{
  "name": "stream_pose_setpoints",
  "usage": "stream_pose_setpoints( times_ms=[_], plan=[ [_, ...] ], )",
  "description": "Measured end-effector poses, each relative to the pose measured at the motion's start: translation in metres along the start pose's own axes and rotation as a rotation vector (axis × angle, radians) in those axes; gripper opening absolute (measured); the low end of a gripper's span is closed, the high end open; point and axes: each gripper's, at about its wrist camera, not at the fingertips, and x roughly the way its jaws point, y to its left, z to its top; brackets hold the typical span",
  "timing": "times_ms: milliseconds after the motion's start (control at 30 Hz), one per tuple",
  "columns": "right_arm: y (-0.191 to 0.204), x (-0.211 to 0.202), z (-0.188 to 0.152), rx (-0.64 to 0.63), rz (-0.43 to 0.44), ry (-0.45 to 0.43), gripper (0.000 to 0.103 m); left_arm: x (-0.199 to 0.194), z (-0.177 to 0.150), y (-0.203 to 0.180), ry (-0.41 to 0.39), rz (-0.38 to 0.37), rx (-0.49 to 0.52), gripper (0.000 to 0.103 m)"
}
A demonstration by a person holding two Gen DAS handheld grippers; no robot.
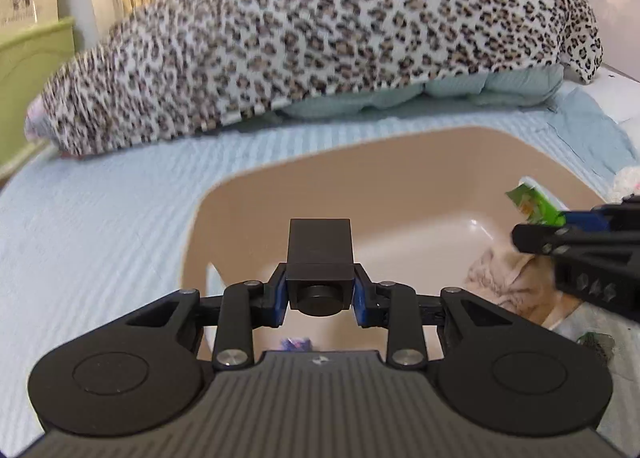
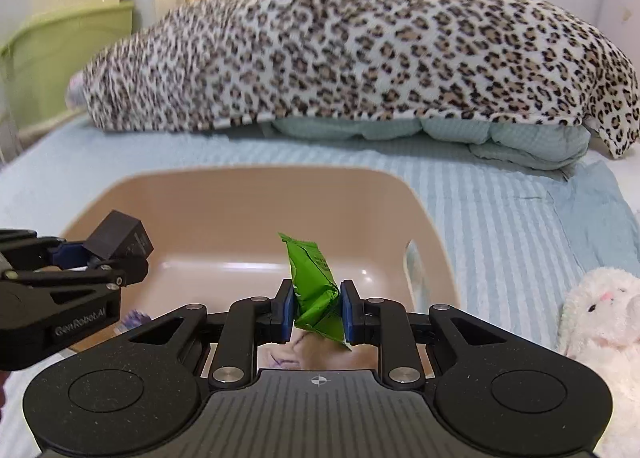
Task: Organize objects
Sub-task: 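Release the black box and green packet into the basket with both grippers, then grasp the blue tissue pack with the left gripper while the right grasps the white plush doll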
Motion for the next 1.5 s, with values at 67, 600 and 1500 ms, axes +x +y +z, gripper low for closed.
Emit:
stream_pose_setpoints(
  times_ms=[67, 600, 1500],
  plan=[
    [0.003, 0.004, -0.005, -0.007, -0.004, 0.016, 0.029, 0.002, -0.003, 0.0, 0.012, 0.011, -0.002, 0.035],
    [-0.023, -0.085, -0.021, 0.019, 0.021, -0.074, 0.1, -0.07, -0.022, -0.004, -0.009, -0.041, -0.031, 0.088],
    [-0.065, -0.097, -0.119, 0.083, -0.039, 0.055, 0.102, -0.074, -0.086, -0.041, 0.148, -0.121, -0.048, 0.089]
  ],
)
